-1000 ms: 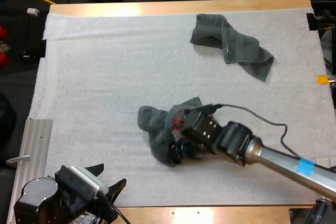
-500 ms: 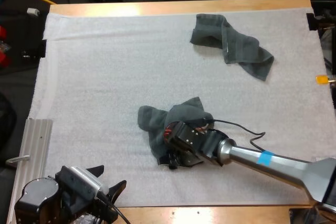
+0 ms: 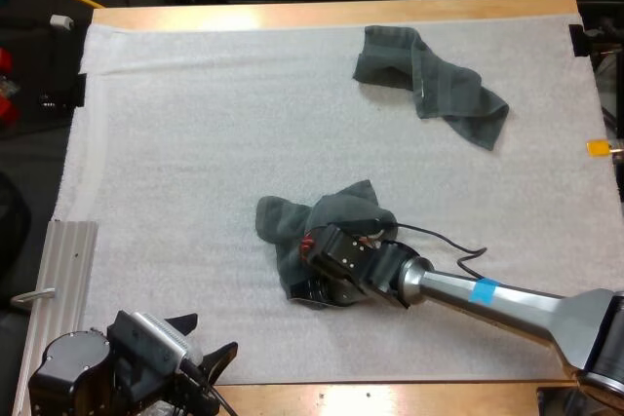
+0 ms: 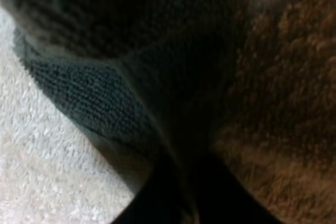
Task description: Pick towel from pile, fold and stack
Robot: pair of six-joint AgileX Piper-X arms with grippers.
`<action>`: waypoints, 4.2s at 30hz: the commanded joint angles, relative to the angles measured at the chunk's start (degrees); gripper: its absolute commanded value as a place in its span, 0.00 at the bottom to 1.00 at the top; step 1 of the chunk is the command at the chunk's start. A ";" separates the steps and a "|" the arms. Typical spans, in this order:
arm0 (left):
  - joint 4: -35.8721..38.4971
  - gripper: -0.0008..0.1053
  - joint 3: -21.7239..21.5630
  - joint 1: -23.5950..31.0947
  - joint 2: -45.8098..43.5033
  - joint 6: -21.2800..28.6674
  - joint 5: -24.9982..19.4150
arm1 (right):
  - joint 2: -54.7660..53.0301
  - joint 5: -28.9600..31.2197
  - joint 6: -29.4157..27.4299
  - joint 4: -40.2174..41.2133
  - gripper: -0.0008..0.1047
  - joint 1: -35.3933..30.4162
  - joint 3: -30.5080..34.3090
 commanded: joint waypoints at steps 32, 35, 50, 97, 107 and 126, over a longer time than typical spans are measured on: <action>-7.58 0.59 4.16 -8.14 7.68 0.41 0.53 | -21.89 9.58 -4.77 35.65 0.01 0.80 9.62; -7.56 0.59 4.16 -8.30 9.48 0.41 0.53 | -23.69 7.16 -0.34 29.71 0.01 0.77 13.02; -7.56 0.59 4.16 -8.30 10.18 0.27 0.53 | -24.53 2.55 9.20 9.66 0.51 0.77 18.60; -13.48 0.59 4.16 -8.65 11.08 0.53 0.53 | -34.16 12.91 2.66 38.29 0.01 0.77 21.16; -17.61 0.59 4.16 -14.95 20.71 0.53 0.53 | -36.16 13.64 2.66 38.73 0.01 0.77 21.16; -24.67 0.59 4.16 -15.02 50.81 3.38 4.45 | -36.16 13.64 2.84 38.05 0.01 0.77 21.16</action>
